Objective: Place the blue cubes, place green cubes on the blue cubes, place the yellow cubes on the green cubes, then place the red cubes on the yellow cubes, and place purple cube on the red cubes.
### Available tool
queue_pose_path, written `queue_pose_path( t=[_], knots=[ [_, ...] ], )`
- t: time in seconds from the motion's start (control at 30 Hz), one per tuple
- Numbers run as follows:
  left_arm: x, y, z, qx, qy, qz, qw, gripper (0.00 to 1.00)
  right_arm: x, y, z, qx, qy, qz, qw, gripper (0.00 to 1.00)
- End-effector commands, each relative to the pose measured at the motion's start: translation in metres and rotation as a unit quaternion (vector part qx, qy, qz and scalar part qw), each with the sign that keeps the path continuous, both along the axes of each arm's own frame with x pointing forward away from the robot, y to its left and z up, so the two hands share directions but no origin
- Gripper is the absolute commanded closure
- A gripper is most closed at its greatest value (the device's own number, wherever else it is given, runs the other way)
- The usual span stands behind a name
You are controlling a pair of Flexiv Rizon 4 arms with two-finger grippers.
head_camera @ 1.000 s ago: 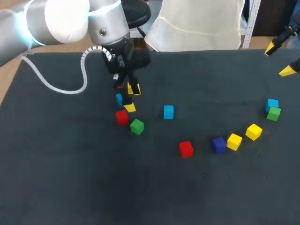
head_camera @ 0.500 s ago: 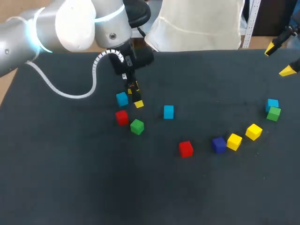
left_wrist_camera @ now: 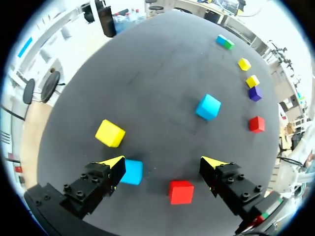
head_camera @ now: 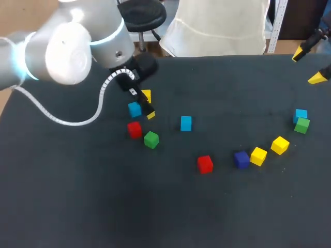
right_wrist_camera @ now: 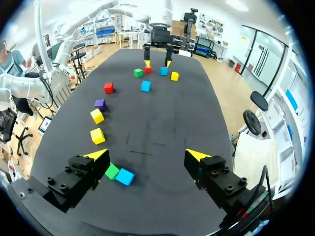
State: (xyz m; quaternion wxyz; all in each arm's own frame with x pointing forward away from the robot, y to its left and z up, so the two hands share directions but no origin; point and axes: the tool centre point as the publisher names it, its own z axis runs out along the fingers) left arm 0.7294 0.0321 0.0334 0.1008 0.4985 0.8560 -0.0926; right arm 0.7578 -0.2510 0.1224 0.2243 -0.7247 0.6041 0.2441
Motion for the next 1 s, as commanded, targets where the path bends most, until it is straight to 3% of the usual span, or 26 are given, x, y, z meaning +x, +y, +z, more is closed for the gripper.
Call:
queue_pose_path(
  t=[0.03,0.33,0.5,0.6,1.0],
  knots=[
    [-0.008,0.016,0.012,0.0,-0.055,0.016,0.998,0.0,0.0,0.0,0.0,0.001,-0.001,0.0,1.0,0.0],
    [0.011,0.034,0.015,-0.005,-0.054,0.015,0.998,0.0,0.0,0.0,0.0,0.001,-0.001,0.0,1.0,0.0],
    [0.024,0.038,0.005,-0.026,-0.017,-0.003,1.0,0.0,0.0,0.0,0.0,0.001,-0.001,0.0,1.0,0.0],
    [0.027,0.039,0.001,-0.015,-0.009,-0.009,1.0,0.0,0.0,0.0,0.0,0.001,-0.001,0.0,1.0,0.0],
    [0.041,0.049,-0.014,-0.012,-0.012,-0.041,0.999,0.0,0.0,0.0,0.0,0.001,-0.001,0.0,1.0,0.0]
  ],
)
